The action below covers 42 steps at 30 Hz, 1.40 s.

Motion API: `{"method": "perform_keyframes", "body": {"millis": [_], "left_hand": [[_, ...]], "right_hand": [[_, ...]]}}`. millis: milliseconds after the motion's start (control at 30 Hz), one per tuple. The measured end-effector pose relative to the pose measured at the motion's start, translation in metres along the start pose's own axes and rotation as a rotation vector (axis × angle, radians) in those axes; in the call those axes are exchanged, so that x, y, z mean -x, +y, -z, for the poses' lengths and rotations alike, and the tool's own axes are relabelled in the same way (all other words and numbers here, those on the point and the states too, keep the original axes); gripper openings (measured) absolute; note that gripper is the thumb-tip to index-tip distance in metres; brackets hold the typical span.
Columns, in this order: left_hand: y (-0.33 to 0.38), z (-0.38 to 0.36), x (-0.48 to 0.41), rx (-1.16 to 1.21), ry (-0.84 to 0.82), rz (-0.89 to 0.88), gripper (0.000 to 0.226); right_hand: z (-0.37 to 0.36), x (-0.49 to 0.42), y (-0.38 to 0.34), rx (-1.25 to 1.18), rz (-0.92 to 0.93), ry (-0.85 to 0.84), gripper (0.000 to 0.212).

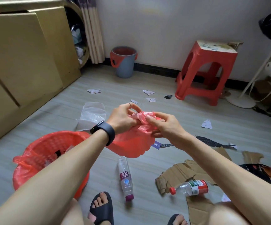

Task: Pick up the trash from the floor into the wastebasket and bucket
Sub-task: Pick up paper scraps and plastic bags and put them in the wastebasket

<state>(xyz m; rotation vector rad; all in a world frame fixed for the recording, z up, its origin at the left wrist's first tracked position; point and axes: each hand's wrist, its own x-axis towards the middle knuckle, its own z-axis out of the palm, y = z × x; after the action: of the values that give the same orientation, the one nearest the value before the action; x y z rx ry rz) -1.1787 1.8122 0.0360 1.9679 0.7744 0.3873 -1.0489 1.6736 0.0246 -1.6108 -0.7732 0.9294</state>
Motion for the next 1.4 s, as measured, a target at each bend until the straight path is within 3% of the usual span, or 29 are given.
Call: {"method": "perform_keyframes", "body": {"millis": [100,167,333,433,533,633,700,767,833,933,1067,1167,1233,1400], "left_hand": [[0.004,0.000,0.000,-0.353,0.101,-0.061,0.022],[0.008,0.002,0.000,-0.404,0.061,-0.082,0.024],[0.010,0.012,0.002,0.043,-0.183,0.035,0.042],[0.007,0.009,0.005,0.109,-0.304,0.105,0.057],[0.001,0.007,0.002,0.161,-0.286,0.123,0.048],[-0.004,0.013,0.000,0.273,-0.235,0.156,0.052],[-0.004,0.014,0.001,0.294,-0.238,0.155,0.055],[-0.003,0.012,0.003,0.295,-0.263,0.155,0.052],[-0.005,0.010,0.003,0.318,-0.282,0.160,0.051],[-0.007,0.009,0.003,0.335,-0.293,0.170,0.055],[0.000,0.001,0.006,0.283,-0.264,0.201,0.071],[0.006,0.006,0.006,0.411,-0.343,0.230,0.065],[0.011,0.012,0.007,0.494,-0.399,0.239,0.043],[0.010,0.013,0.008,0.396,-0.294,0.228,0.025]], "right_hand": [[0.004,-0.004,0.003,-0.059,0.030,0.028,0.026],[0.007,-0.003,0.001,-0.062,0.045,0.011,0.028],[0.014,-0.004,-0.003,-0.089,0.062,-0.035,0.035],[0.013,-0.004,-0.002,-0.054,0.115,0.006,0.031],[0.009,-0.003,0.000,0.028,0.162,0.138,0.025],[0.013,-0.007,0.001,0.182,0.075,0.287,0.071],[0.018,-0.006,0.000,0.151,-0.018,0.159,0.088],[0.019,-0.003,-0.001,0.009,-0.076,-0.040,0.072],[0.020,-0.002,-0.003,-0.101,-0.061,-0.088,0.060],[0.018,-0.004,-0.004,-0.143,-0.029,-0.047,0.058],[0.005,0.000,-0.009,-0.042,0.069,0.086,0.028],[0.003,-0.003,-0.009,0.018,0.128,0.219,0.032],[0.002,-0.006,-0.006,0.018,0.149,0.275,0.036],[-0.008,0.001,-0.009,-0.187,0.052,0.201,0.038]]}}
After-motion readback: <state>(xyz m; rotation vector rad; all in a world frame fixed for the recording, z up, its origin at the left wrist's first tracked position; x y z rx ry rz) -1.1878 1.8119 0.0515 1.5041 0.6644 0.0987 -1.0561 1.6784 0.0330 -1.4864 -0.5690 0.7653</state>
